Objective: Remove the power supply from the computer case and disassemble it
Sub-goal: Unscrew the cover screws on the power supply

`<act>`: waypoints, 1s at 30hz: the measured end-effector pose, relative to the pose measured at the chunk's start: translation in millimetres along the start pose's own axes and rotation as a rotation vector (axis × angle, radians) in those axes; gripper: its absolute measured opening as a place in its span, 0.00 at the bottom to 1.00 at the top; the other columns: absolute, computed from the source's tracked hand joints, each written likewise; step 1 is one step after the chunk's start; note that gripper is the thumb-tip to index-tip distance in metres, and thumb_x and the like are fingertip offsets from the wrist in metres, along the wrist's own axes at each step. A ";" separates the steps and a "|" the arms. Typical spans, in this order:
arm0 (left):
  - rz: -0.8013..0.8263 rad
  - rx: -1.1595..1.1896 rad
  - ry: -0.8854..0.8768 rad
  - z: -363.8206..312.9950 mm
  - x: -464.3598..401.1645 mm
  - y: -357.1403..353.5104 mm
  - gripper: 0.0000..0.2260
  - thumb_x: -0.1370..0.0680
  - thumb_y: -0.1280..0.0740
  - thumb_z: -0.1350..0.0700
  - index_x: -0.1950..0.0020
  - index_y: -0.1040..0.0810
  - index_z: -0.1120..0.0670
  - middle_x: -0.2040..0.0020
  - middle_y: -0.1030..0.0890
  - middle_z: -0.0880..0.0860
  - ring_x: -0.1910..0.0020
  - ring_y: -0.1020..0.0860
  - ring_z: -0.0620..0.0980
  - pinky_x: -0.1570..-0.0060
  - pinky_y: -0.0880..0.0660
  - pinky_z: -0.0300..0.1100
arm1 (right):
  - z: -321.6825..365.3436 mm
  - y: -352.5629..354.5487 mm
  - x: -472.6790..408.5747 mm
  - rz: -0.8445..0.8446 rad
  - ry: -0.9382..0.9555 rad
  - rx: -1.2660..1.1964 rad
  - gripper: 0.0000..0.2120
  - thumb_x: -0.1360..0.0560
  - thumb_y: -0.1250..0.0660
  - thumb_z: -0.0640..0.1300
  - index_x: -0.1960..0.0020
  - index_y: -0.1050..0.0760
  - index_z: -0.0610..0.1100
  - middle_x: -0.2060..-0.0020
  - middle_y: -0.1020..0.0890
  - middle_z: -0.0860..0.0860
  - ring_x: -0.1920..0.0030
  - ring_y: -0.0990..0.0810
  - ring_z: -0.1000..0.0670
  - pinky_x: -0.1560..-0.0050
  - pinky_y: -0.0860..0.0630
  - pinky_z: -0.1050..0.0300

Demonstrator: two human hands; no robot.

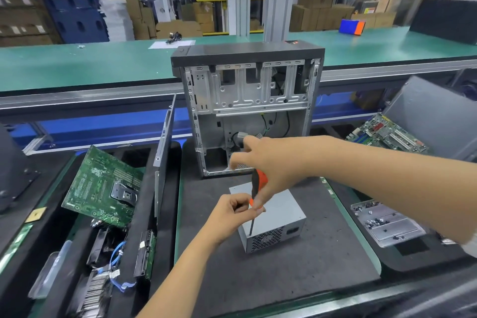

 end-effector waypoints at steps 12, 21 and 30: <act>0.012 0.014 -0.023 -1.4 -1.0 -3.3 0.10 0.24 0.28 0.59 0.66 0.21 0.53 0.68 0.41 0.61 0.59 0.36 0.55 0.48 0.27 0.33 | -0.4 -2.1 2.5 0.003 0.001 -0.054 0.28 0.28 0.33 0.62 0.36 0.36 0.49 0.47 0.31 0.48 0.51 0.27 0.46 0.55 0.25 0.50; 0.016 -0.002 0.019 -2.5 -1.4 -4.4 0.03 0.24 0.28 0.57 0.57 0.16 0.54 0.69 0.33 0.58 0.61 0.32 0.52 0.43 0.28 0.43 | -1.5 -12.4 -0.4 0.060 0.097 -0.071 0.17 0.24 0.37 0.41 0.38 0.36 0.51 0.45 0.34 0.47 0.53 0.27 0.45 0.65 0.31 0.55; 0.020 -0.031 0.028 1.5 -2.8 -2.5 0.11 0.28 0.27 0.49 0.56 0.18 0.56 0.68 0.40 0.64 0.56 0.32 0.53 0.45 0.34 0.46 | 5.0 -16.2 -9.1 -0.142 -0.079 0.202 0.16 0.19 0.46 0.57 0.50 0.32 0.43 0.57 0.27 0.46 0.63 0.29 0.47 0.64 0.31 0.53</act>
Point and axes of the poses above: each hand's wrist, its own x-axis away from the middle knuckle, its own y-axis out of the back of the hand, z = x × y, the point moved 1 cm from there along -x, towards the middle knuckle
